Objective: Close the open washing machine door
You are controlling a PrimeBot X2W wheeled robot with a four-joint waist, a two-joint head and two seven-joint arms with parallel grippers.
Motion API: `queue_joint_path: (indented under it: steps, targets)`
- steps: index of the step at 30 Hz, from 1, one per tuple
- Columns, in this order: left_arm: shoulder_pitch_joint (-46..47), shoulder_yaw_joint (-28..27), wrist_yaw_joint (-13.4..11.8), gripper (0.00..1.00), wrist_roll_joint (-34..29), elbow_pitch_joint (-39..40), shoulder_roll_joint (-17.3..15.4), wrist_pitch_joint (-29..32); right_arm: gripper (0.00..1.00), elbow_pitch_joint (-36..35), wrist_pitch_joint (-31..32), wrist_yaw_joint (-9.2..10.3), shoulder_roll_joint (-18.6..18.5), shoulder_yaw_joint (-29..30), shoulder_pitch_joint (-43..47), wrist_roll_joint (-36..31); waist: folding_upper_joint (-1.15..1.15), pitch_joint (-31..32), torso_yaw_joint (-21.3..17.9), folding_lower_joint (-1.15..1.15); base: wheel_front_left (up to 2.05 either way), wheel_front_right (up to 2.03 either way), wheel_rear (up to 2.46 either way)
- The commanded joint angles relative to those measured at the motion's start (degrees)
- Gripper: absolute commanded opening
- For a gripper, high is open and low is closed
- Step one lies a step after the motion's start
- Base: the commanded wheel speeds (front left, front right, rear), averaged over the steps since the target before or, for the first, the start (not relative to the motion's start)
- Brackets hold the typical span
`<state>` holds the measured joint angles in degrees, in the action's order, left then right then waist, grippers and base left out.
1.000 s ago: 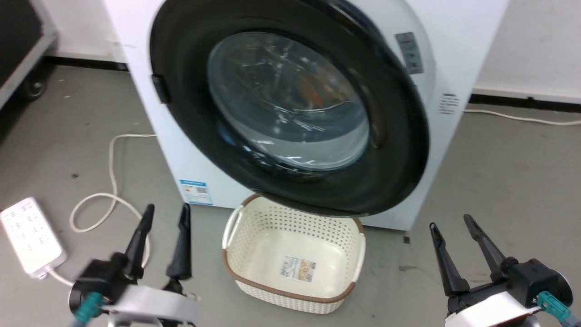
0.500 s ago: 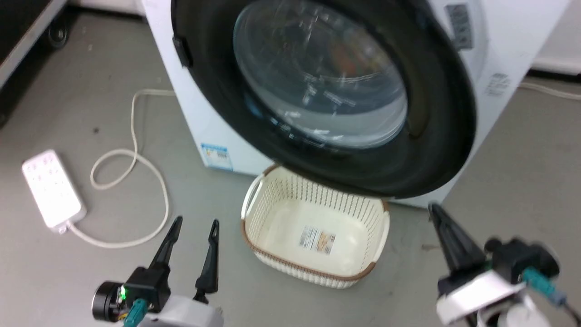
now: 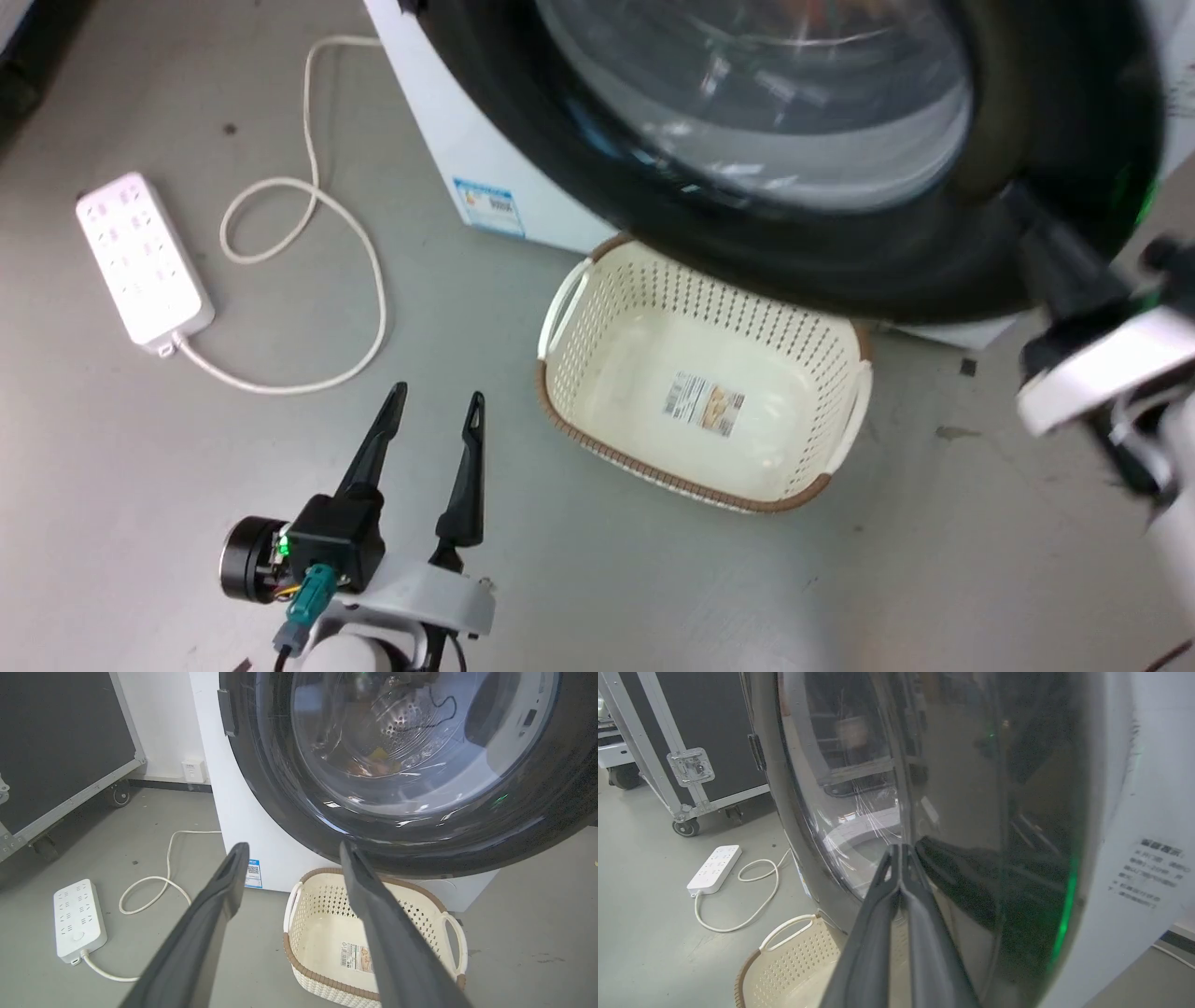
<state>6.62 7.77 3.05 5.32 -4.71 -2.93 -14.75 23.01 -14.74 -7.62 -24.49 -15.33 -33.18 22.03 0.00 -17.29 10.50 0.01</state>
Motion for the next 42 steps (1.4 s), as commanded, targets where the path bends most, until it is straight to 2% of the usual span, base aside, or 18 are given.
queue_joint_path:
  steps: [1, 6, 13, 18, 22, 24, 25, 30, 36, 40, 42]
  targets:
    - [1.0, 0.4, -0.5, 1.0, 0.3, 0.3, 0.0, -0.2, 0.0, 1.7, -0.3, 0.13, -1.5, 0.2, -2.6, 1.6, 0.0, -1.2, 0.7, -0.01, 0.0, 0.0, 0.0]
    - [2.2, 1.1, -1.5, 1.0, 1.2, 0.7, 0.0, -0.2, 0.0, 8.4, -0.3, 0.13, -4.1, -1.3, -10.5, 6.1, 0.0, -3.0, 1.2, -0.01, 0.0, 0.0, 0.0]
    - [2.9, 2.0, -2.2, 1.0, 2.1, 0.6, 0.0, -0.2, 0.0, 17.7, -0.3, 0.13, -5.0, -2.4, -18.8, 9.9, 0.0, -3.7, 1.5, -0.01, 0.0, 0.0, 0.0]
    - [3.0, 2.4, -2.5, 1.0, 2.4, 0.1, 0.0, -0.2, 0.0, 22.1, -0.3, 0.13, -4.6, -2.3, -21.2, 10.6, 0.0, -2.9, 1.5, -0.01, 0.0, 0.0, 0.0]
    - [2.7, 2.5, -2.6, 1.0, 2.9, -0.4, 0.0, -0.2, 0.0, 22.4, -0.3, 0.13, -3.1, -1.9, -19.1, 10.0, 0.0, -0.2, 1.2, -0.01, 0.0, 0.0, 0.0]
    - [2.2, 2.5, -2.4, 1.0, 3.0, -0.9, 0.0, -0.2, 0.76, 20.4, -0.3, 0.13, -2.6, -0.9, -16.8, 8.6, 0.0, 1.8, 0.8, -0.01, 0.0, 0.0, 0.0]
    - [1.9, 2.3, -2.3, 1.0, 3.0, -1.2, 0.0, -0.2, 1.0, 19.6, -0.3, 0.13, -1.9, -0.5, -15.0, 8.4, 0.0, 3.1, 0.5, -0.01, 0.0, 0.0, 0.0]
    - [-0.5, 1.1, -1.1, 1.0, 3.0, -2.7, 0.0, -0.2, 1.0, 12.9, -0.3, 0.13, 0.6, 3.6, -4.6, 3.7, 0.0, 10.0, -1.8, -0.01, 0.0, 0.0, 0.0]
    - [-3.2, 0.8, 1.5, 1.0, 2.8, -4.7, 0.0, -0.2, 1.0, 2.9, -0.3, 0.13, 5.7, 11.8, 10.9, -3.6, 0.0, 16.7, -5.3, -0.01, 0.0, 0.0, 0.0]
    - [-4.0, -0.1, 1.6, 1.0, 3.0, -4.7, 0.0, -0.2, 1.0, -4.5, -0.3, 0.13, 10.3, 16.1, 19.4, -8.8, 0.0, 18.5, -7.6, -0.01, 0.0, 0.0, 0.0]
    - [-4.4, -0.7, 1.2, 1.0, 3.1, -4.6, 0.0, -0.2, 1.0, -7.3, -0.3, 0.13, 12.5, 16.1, 22.9, -11.3, 0.0, 19.0, -8.7, -0.01, 0.0, 0.0, 0.0]
